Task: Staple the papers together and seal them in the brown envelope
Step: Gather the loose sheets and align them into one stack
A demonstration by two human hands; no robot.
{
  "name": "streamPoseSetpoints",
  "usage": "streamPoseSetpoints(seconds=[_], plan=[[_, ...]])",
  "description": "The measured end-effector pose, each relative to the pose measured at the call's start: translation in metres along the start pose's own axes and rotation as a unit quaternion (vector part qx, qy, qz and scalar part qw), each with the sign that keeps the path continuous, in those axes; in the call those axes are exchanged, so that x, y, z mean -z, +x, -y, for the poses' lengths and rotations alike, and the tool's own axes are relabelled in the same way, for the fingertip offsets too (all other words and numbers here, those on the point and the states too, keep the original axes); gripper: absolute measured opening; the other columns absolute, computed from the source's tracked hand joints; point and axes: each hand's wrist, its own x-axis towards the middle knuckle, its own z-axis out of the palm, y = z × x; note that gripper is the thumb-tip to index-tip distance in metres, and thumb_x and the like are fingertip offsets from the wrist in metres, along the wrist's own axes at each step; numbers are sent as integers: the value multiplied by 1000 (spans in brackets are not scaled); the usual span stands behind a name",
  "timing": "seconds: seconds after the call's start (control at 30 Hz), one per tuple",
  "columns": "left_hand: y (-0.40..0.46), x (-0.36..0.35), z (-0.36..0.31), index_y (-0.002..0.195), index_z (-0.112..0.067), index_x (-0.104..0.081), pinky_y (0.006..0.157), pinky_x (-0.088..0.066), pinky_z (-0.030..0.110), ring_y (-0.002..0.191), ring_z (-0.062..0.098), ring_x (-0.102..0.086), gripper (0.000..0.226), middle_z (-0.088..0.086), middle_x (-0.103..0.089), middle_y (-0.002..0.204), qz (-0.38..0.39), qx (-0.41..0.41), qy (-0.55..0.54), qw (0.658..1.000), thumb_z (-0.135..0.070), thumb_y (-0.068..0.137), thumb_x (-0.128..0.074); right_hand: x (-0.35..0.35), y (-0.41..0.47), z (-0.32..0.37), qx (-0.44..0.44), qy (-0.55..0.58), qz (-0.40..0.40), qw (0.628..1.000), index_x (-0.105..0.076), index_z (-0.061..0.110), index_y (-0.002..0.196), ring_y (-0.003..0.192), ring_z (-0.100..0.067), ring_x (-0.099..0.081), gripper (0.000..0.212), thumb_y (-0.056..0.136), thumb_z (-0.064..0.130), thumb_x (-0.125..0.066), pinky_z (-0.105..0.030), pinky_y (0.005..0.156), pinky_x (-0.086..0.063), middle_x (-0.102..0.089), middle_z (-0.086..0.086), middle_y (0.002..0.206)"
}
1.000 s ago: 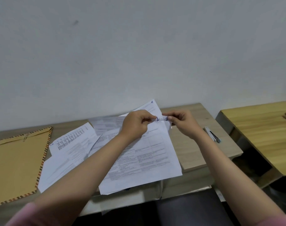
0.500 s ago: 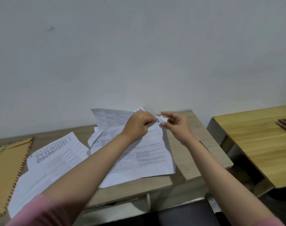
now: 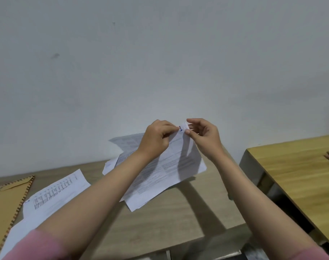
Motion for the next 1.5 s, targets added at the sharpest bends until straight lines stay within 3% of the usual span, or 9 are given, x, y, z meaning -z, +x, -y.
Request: streamPoseSetpoints(seconds=[0.3,0.4,0.83,0.9,1.0,1.1,1.3,1.43,1.5], plan=[[9,3,2,91,-15,-77,66,-52,31,77,14,-63,28,-4,-71,85,-54,59,-37,996,6,78,-64,-12,10,8,30,11,-57,998,-72,16,90,76,1,-66,18,78,3,-72,-13,73,-51,-70,8,83],[12,6,0,94,-7,-76,67,-50,21,77,10,-62,26,3,-70,86,-51,64,-74,994,9,79,-61,-15,12,6,31,1,-60,998,-72,16,95,78,2,-66,18,80,5,-70,-12,74,-50,-70,10,86],[39,40,-7,94,-5,-75,69,-50,11,79,9,-63,16,6,-72,91,-48,117,-73,989,1,82,-67,-43,20,16,32,108,-100,989,-72,13,96,85,-11,-67,17,83,4,-67,-20,78,-54,-72,-1,91],[44,46,-3,94,-9,-76,69,-46,6,79,8,-64,17,2,-73,93,-3,176,-48,983,-1,82,-67,-49,18,13,12,85,-94,992,-72,20,92,79,-11,-67,16,82,7,-68,-24,76,-55,-73,0,89],[39,47,8,94,-13,-76,77,-46,16,88,10,-65,18,-2,-73,95,81,228,6,970,-4,81,-65,-59,10,-3,-50,37,-78,995,-73,23,85,72,-11,-66,13,80,12,-69,-30,75,-56,-74,1,86],[18,38,21,93,-15,-76,81,-44,20,93,10,-63,18,-3,-73,97,125,263,17,956,-7,81,-66,-66,-2,-24,-110,9,-66,992,-74,20,83,81,-16,-69,10,78,13,-70,-32,80,-56,-74,1,84],[-36,8,42,91,-18,-75,75,-45,18,91,9,-63,15,-5,-71,99,138,341,-31,930,-10,82,-67,-69,-27,-59,-195,-29,-49,979,-74,15,89,83,-10,-67,12,77,11,-72,-22,79,-50,-72,2,86],[-74,-10,46,92,-16,-75,59,-46,24,59,11,-58,16,0,-72,94,129,406,-76,901,-6,85,-65,-70,-49,-84,-225,-77,-14,971,-73,15,93,81,-8,-63,13,79,13,-71,-20,77,-45,-69,5,83],[-94,-17,49,93,-13,-76,62,-45,20,62,7,-58,15,2,-73,93,120,424,-84,894,-5,84,-67,-71,-59,-96,-228,-96,10,969,-72,16,94,77,-6,-61,13,81,13,-69,-15,73,-43,-68,6,83]])
